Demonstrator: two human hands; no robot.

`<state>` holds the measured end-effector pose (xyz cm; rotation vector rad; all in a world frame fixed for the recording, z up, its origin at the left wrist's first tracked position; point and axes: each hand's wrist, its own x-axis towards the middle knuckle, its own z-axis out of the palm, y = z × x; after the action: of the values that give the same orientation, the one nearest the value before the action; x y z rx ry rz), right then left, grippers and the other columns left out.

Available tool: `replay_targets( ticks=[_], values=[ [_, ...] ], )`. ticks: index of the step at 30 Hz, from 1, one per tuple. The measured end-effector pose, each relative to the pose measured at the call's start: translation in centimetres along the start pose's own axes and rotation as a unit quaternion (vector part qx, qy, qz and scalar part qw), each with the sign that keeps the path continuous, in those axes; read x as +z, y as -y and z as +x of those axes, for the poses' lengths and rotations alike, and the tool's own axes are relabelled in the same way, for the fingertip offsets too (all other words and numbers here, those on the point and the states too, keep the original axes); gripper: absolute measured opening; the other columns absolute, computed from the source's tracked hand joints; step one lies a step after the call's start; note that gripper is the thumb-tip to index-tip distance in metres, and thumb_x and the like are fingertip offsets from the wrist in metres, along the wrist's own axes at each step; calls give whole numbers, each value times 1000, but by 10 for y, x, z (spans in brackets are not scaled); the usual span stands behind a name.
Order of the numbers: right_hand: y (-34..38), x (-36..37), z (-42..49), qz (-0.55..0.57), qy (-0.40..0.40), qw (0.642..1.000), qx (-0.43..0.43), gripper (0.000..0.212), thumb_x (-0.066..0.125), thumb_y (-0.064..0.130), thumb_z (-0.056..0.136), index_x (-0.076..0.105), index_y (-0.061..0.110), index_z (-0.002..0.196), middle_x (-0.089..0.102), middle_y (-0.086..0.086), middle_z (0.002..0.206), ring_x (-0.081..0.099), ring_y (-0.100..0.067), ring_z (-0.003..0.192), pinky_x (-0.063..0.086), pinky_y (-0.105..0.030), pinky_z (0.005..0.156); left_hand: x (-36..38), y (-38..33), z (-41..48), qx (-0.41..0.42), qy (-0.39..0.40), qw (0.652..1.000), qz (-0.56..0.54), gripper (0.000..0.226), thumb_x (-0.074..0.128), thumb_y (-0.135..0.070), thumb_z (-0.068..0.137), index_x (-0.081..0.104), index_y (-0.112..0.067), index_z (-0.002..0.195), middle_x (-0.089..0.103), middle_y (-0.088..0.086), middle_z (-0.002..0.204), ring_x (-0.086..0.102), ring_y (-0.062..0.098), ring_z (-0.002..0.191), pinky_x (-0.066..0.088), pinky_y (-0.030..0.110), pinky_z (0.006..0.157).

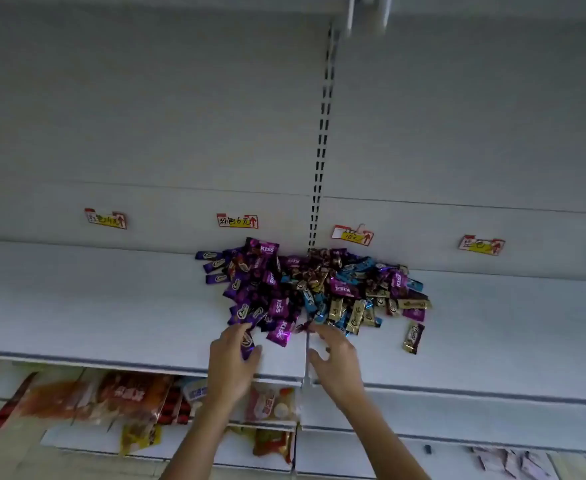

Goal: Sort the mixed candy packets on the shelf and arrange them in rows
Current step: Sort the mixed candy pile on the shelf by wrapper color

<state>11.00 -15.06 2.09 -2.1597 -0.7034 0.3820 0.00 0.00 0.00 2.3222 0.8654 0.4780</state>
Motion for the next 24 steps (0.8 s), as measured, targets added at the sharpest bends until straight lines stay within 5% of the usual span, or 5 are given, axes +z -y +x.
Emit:
replay_targets(
  ticks=[5, 11, 18, 21, 24],
  values=[
    [-5, 11, 36, -116, 38, 991, -50, 52, 55, 4, 88, 46, 17, 138, 43, 1, 142, 34, -19, 133, 26, -21, 108, 12, 15, 3, 1, 59, 996, 62, 36, 82, -13, 66, 69, -10, 100, 66, 8, 105, 62, 32, 88, 55, 44, 73],
    [-18, 16, 37, -80, -35, 996, -1, 26, 55, -1, 88, 65, 4, 111, 53, -10, 120, 64, -29, 90, 50, -23, 79, 14, 19, 0, -3, 47, 998, 28, 23, 64, 3, 77, 66, -7, 98, 58, 3, 106, 43, 16, 100, 31, 14, 82],
    [-22, 18, 43, -107, -102, 985, 86, 38, 59, 6, 86, 51, 9, 124, 51, -10, 119, 58, -27, 93, 44, -29, 63, 6, 25, 12, -36, 71, 997, -22, 40, 56, 14, 70, 60, -5, 106, 48, -2, 105, 51, 16, 99, 34, 6, 80],
    [-4, 34, 37, -105, -150, 983, -21, 48, 65, -9, 72, 56, 4, 117, 57, -12, 113, 59, -28, 96, 44, -24, 69, 1, 32, 19, -33, 67, 997, -17, 46, 53, 17, 70, 59, -5, 110, 51, 3, 110, 50, 17, 103, 34, 7, 84],
    [20, 59, 40, -120, -80, 977, -159, 51, 65, -17, 64, 64, 5, 110, 66, -8, 106, 64, -24, 95, 49, -23, 80, -3, 38, 29, -20, 64, 998, 15, 47, 55, 12, 72, 61, -8, 114, 58, 7, 113, 50, 24, 107, 41, 23, 87]
  ],
)
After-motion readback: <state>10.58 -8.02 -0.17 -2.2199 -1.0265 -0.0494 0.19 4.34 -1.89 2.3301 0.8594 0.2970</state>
